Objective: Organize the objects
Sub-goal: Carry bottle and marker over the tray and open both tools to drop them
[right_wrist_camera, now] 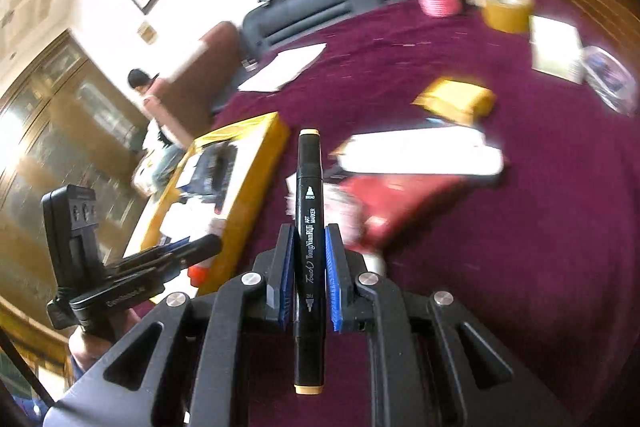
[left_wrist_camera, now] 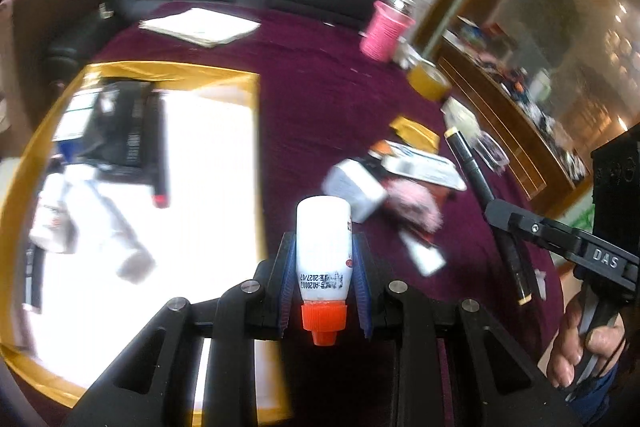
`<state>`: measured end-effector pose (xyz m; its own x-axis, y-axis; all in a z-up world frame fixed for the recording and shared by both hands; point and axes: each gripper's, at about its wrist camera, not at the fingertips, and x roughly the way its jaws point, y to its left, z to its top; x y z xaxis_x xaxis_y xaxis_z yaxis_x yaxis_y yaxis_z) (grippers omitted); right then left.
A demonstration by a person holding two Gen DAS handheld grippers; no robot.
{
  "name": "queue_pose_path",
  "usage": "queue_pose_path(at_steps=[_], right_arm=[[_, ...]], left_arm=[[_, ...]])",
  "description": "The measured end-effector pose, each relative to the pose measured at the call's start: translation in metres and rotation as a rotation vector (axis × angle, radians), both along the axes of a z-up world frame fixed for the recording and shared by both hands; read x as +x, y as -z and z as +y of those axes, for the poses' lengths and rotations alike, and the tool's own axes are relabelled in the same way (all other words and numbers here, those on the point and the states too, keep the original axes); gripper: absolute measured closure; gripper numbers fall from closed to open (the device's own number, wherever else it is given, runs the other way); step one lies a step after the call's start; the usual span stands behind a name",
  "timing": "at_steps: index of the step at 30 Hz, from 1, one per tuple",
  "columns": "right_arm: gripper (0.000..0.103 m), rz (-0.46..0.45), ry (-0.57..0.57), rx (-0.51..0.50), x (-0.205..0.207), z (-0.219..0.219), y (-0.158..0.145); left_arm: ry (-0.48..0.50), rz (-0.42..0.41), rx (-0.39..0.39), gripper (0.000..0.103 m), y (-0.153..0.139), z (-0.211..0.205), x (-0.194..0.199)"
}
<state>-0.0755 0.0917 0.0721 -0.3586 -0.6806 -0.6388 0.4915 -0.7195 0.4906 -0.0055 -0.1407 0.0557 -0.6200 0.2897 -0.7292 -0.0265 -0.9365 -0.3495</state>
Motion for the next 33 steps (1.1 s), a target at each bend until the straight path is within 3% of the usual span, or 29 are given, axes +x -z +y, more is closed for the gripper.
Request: queue_pose_path(at_steps=[8,15,24,33], right_arm=[[0.091,-0.001,-0.148,0.029,-0.009,-0.107,0.004],[0.091,-0.040,-0.204,0.112,-0.033,-0.193,0.028],[0.091,-0.114,-0.179,0.208,-0.077,-0.241,0.070],[0.091,-0.065,-0.157,0.284,-0.090,-0.258,0.068]], left_arm=[[-0.147,-0.054,0.053,0.080,0.025,-0.066,-0.004],[-0.171,-0.101,0.079,0.080,0.045,-0.077,-0.017],[-0.181,-0.126,0.098,0.080,0.056,-0.083,-0.023],[-0.181,-0.115,0.087,0.080,0.055,-0.082,-0.026]])
